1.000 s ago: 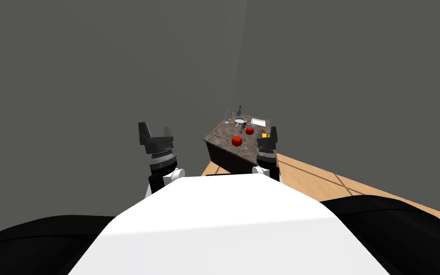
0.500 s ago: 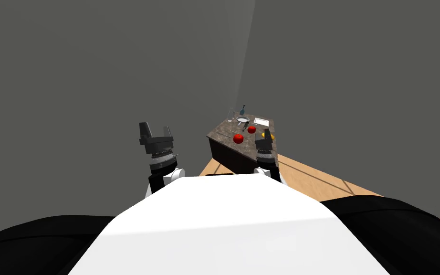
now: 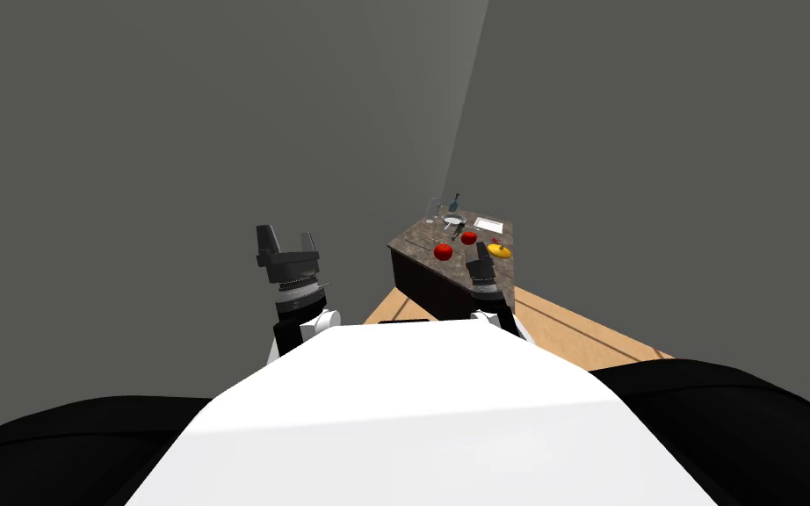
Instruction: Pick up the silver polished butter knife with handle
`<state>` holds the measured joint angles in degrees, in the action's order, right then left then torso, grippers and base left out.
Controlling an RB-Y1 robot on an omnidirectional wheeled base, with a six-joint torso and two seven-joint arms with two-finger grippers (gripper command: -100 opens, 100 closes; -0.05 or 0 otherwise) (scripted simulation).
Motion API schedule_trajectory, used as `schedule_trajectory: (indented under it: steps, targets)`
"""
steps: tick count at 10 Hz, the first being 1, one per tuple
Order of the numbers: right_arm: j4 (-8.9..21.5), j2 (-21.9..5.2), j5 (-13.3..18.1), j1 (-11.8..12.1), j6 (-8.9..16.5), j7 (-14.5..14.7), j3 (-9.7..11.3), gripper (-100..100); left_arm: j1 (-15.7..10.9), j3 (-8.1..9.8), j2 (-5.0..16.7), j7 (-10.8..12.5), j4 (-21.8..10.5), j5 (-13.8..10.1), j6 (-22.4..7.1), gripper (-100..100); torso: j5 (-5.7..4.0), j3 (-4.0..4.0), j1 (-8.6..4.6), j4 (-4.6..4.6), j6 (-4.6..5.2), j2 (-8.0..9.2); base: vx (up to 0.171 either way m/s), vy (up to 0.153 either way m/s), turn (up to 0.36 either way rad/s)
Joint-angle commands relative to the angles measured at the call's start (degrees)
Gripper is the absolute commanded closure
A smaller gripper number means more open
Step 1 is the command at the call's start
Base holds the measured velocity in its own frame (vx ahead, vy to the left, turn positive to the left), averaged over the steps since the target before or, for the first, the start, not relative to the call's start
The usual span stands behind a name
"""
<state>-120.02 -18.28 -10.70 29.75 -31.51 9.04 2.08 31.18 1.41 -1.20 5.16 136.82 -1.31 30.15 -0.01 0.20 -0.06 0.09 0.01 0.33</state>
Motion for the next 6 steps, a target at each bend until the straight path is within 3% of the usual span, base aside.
schedule_trajectory:
  steps: [1,2,5,6]
  targets:
    - [1.73,-2.86,-0.77,0.06,-0.32,1.47,0.63,-100,0.0,0.0,0.0,0.0,0.0,0.0,0.0,0,0.0,0.0,0.0,0.0,0.0,0.0,-0.089,0.003,0.21]
    - [1.73,-3.17,-0.77,0.06,-0.32,1.47,0.63,-100,-0.01,0.0,0.0,0.0,0.0,0.0,0.0,0,0.0,-0.01,-0.01,-0.01,-0.04,-0.01,-0.082,-0.003,0.094]
    - [5.59,-8.17,-2.18,-0.07,-1.05,4.13,1.89,-100,0.0,0.0,0.0,0.0,0.0,0.0,0.0,0,-0.01,-0.01,-0.02,0.0,0.0,-0.01,-0.099,0.008,0.189]
    - [5.59,-8.6,-2.18,-0.07,-1.05,4.13,1.89,-100,-0.01,0.0,0.0,0.0,0.0,0.0,0.0,0,0.0,0.02,-0.01,0.0,-0.03,0.04,-0.086,0.01,0.127]
